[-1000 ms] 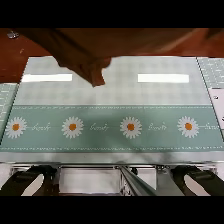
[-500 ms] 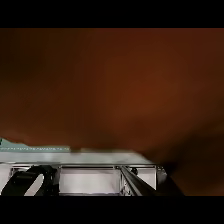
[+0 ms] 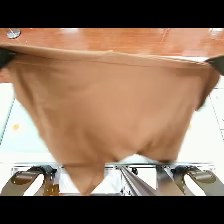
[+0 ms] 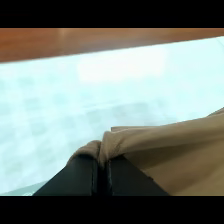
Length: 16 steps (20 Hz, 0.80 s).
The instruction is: Fold the shirts.
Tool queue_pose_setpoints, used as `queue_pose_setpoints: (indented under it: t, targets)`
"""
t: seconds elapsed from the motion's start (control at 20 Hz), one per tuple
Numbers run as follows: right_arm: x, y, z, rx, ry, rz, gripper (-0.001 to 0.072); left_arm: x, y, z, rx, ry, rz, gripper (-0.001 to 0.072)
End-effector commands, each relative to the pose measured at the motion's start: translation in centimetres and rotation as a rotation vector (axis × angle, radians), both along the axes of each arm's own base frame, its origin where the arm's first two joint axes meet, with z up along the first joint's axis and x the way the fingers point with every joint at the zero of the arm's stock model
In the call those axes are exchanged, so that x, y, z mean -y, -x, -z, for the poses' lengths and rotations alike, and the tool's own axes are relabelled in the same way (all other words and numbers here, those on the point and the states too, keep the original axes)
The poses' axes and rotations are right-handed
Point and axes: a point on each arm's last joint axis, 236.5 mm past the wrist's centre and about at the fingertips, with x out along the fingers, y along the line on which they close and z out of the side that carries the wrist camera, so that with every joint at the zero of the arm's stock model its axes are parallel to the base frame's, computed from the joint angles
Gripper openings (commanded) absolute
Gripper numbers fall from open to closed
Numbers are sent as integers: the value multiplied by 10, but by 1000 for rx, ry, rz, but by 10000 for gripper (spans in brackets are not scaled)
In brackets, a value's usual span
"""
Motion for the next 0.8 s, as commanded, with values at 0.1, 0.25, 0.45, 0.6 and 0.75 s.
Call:
queue_pose_setpoints:
  t: [0.1, 0.25, 0.45, 0.6, 0.75]
  targets:
    - [-19, -133, 100, -142, -98, 39, 28, -6, -104, 91, -118, 41, -95, 27]
    - [-37, -195, 143, -232, -161, 22, 28, -10, -150, 143, -183, 49, -137, 27]
    - [-53, -259, 189, -309, -263, 34, 28, -6, -184, 208, -285, 85, -167, 28]
    - [-55, -276, 213, -401, -432, 61, 408, 1, -189, 243, -371, 122, -169, 217]
    - [-21, -254, 215, -505, -469, 35, 626, -18, -173, 257, -465, 61, -160, 701]
